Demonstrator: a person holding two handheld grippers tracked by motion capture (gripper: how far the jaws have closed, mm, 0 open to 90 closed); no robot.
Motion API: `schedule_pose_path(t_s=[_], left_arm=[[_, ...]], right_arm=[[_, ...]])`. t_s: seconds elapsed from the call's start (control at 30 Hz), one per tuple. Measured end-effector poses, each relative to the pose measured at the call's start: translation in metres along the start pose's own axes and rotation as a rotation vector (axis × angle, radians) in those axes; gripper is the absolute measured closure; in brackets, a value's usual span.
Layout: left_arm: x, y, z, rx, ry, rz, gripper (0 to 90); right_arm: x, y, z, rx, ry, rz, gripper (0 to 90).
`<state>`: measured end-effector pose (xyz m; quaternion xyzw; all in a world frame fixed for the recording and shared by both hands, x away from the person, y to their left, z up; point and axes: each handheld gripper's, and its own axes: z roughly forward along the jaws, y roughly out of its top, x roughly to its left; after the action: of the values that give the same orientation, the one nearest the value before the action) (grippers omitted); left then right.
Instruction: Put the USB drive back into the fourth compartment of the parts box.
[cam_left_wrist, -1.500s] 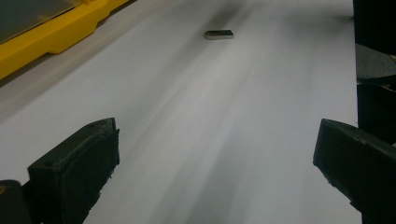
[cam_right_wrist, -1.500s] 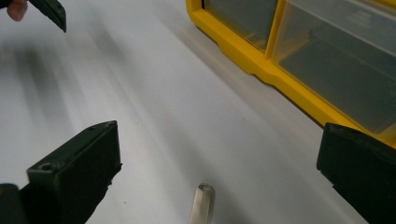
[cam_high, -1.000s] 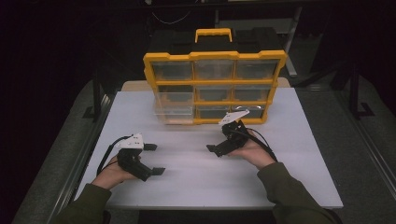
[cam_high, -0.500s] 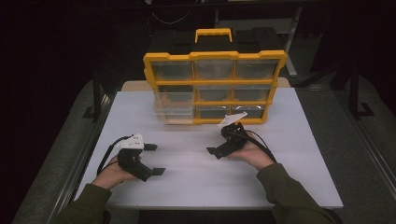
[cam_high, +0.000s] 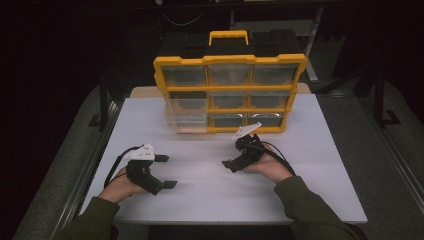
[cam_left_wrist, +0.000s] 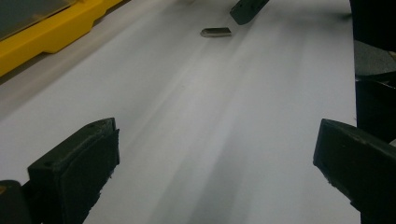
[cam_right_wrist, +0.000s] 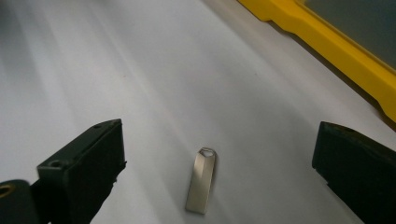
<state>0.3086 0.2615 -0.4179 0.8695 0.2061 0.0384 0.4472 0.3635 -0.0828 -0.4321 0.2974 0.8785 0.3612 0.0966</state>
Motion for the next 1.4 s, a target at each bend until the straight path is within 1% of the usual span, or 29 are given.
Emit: schedule_pose_path(t_s=[0.07,0.1,0.2,0.27,0.3,0.37,0.4,0.43,0.47,0.5,0.53,0.67,0.7,0.73,0.77,0.87,0.9,1.03,1.07,1.33,1.4], left_arm=[[-0.0002,0.0001,-0.0001,-0.001,0.001,0.003,0.0],[-0.0006,0.0001,0.0000,-0.002,0.001,0.003,0.0],[-0.0008,-0.0001,0.0004,-0.001,-0.001,0.004,0.0],[-0.0007,-0.0001,0.0008,-0.003,-0.002,0.003,0.0],[-0.0007,-0.0001,0.0008,-0.003,-0.002,0.003,0.0],[-0.0006,-0.0002,0.0008,-0.003,0.001,0.003,0.0],[-0.0005,-0.0004,0.0007,-0.004,0.003,0.003,0.0],[-0.0005,-0.0004,0.0007,-0.004,0.003,0.003,0.0],[-0.0006,-0.0007,0.0006,-0.004,0.005,0.004,0.0],[-0.0007,-0.0007,0.0006,-0.003,0.005,0.006,0.0],[-0.0007,-0.0007,0.0006,-0.003,0.005,0.006,0.0],[-0.0009,-0.0007,0.0005,-0.003,0.006,0.006,0.0],[-0.0010,-0.0007,0.0006,-0.002,0.006,0.006,0.0],[-0.0010,-0.0008,0.0005,-0.001,0.005,0.007,0.0],[-0.0010,-0.0008,0.0005,-0.002,0.006,0.007,0.0],[-0.0007,-0.0009,0.0005,-0.001,0.007,0.006,0.0],[-0.0006,-0.0009,0.0004,-0.005,0.006,0.002,0.0],[-0.0004,-0.0009,0.0001,-0.007,0.007,0.003,0.0],[0.0000,-0.0010,0.0000,-0.006,0.007,0.003,0.0],[0.0000,-0.0009,-0.0003,-0.008,0.007,0.002,0.0],[0.0002,-0.0009,-0.0006,-0.010,0.008,0.003,0.0]], right_arm=[[0.0003,-0.0001,0.0004,0.006,0.002,0.001,2.7],[0.0008,-0.0006,0.0011,0.014,-0.003,-0.001,6.2],[0.0015,-0.0012,0.0014,0.015,-0.008,-0.007,12.2],[0.0025,-0.0020,0.0017,0.026,-0.019,-0.010,16.3],[0.0025,-0.0020,0.0017,0.026,-0.019,-0.010,16.3],[0.0027,-0.0030,0.0022,0.036,-0.021,-0.018,22.6],[0.0024,-0.0034,0.0025,0.040,-0.021,-0.023,27.9],[0.0024,-0.0034,0.0025,0.040,-0.021,-0.023,27.9],[0.0028,-0.0039,0.0028,0.051,-0.013,-0.018,32.6],[0.0026,-0.0040,0.0033,0.054,-0.011,-0.022,35.2],[0.0026,-0.0040,0.0033,0.054,-0.011,-0.022,35.2],[0.0033,-0.0048,0.0044,0.073,0.004,-0.019,44.8],[0.0037,-0.0054,0.0050,0.080,0.013,-0.026,49.1],[0.0039,-0.0056,0.0052,0.084,0.017,-0.028,51.0],[0.0039,-0.0056,0.0052,0.084,0.017,-0.028,51.0],[0.0044,-0.0062,0.0057,0.096,0.027,-0.029,56.1],[0.0047,-0.0064,0.0063,0.105,0.025,-0.032,59.4],[0.0047,-0.0066,0.0066,0.107,0.026,-0.034,61.0],[0.0053,-0.0068,0.0075,0.116,0.028,-0.044,66.0],[0.0067,-0.0074,0.0090,0.131,0.024,-0.060,73.1],[0.0077,-0.0076,0.0095,0.138,0.013,-0.069,75.5]])
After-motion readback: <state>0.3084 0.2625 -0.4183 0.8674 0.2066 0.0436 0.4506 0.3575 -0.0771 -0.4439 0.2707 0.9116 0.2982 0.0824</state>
